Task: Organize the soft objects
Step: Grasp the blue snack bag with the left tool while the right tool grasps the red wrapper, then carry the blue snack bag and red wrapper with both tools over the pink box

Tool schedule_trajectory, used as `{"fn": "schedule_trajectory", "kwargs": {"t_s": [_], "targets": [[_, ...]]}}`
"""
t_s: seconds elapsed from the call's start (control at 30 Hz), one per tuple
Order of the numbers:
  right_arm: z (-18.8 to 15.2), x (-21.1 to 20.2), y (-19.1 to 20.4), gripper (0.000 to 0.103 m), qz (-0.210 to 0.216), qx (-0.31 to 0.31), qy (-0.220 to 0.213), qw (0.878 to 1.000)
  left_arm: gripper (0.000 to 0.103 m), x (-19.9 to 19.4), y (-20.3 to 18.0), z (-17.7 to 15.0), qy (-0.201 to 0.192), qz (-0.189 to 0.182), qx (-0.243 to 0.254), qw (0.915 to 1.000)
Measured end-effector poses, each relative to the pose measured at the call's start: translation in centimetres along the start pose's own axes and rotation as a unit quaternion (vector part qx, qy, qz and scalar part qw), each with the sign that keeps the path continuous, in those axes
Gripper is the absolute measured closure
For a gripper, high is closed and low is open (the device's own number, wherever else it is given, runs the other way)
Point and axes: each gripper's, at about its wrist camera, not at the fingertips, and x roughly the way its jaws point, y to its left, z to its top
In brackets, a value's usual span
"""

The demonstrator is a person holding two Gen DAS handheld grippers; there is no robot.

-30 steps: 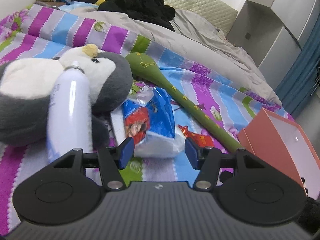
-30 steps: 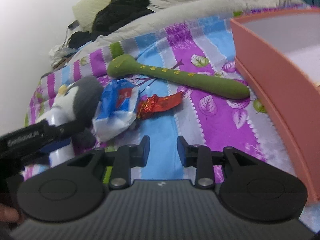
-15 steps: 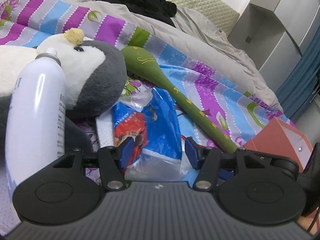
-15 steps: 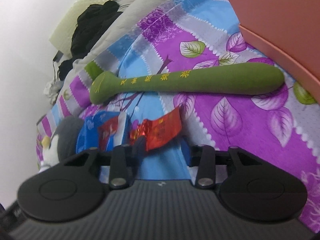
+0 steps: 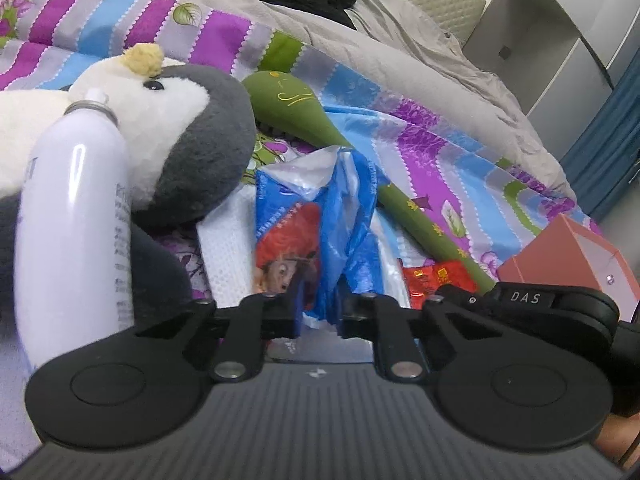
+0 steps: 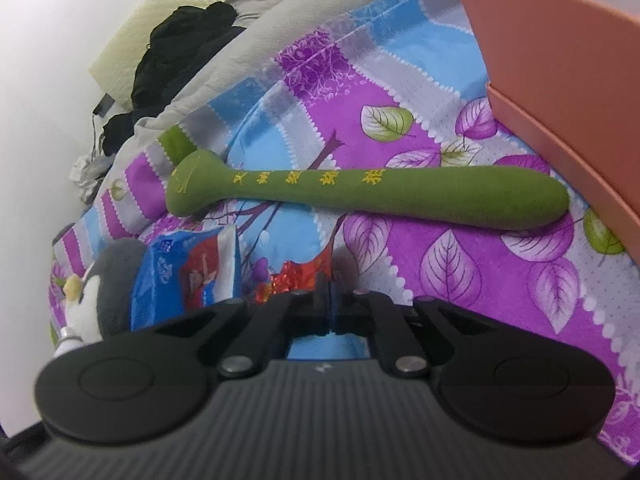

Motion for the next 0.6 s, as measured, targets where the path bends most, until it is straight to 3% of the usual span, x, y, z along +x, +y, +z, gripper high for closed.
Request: {"fn": "schedule_trajectory", "kwargs": {"t_s": [0.6], "targets": [[-3.1, -9.8, 1.4, 0.099, -0.061, -0.123, -0.013, 0.99, 0.089, -8.8, -2.3, -5.2, 0.024, 0.0, 0.028, 0.9993]]}}
